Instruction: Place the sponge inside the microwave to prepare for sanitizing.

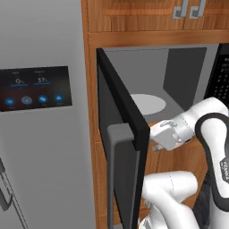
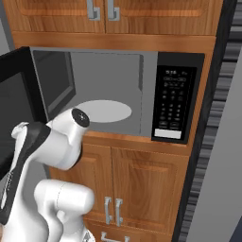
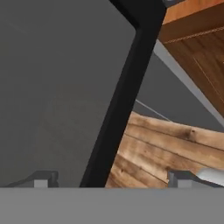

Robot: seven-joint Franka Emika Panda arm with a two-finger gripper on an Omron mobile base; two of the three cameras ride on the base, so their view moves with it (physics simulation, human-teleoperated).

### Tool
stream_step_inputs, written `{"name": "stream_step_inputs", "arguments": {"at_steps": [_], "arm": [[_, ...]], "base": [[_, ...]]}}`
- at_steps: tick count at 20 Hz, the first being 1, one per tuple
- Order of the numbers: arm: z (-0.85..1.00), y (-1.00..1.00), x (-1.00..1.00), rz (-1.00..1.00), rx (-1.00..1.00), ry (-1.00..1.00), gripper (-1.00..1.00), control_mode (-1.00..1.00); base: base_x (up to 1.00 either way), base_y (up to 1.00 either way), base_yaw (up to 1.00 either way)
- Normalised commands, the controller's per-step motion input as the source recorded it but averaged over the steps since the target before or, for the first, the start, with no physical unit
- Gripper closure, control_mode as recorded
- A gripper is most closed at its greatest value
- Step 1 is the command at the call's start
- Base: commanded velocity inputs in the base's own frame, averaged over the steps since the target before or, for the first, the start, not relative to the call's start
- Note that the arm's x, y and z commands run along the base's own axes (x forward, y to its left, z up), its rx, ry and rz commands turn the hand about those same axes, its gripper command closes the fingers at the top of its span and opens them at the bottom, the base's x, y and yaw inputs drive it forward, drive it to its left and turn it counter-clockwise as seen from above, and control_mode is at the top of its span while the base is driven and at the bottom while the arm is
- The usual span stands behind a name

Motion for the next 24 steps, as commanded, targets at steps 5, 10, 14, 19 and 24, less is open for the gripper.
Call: {"name": "stream_step_inputs", "arguments": {"at_steps": [5,10,14,19,24], "arm": [[-0.52,-0.56,0.46,-0.13,-0.28,0.05,-1.00,-1.00],[0.00,-0.64,0.26,-0.10,-0.40,0.00,-1.00,-1.00],[0.02,-0.10,-0.19,-0.04,-0.41,0.02,-1.00,-1.00],[-0.03,-0.02,-0.33,-0.16,-0.43,0.01,-1.00,-1.00],[-0.16,-0.39,0.12,-0.24,-0.30,-0.03,-1.00,-1.00]], "base": [[0.00,0.00,0.00],[0.00,0.00,0.00],[0.00,0.00,0.00],[0.00,0.00,0.00],[0.00,0.00,0.00]]}}
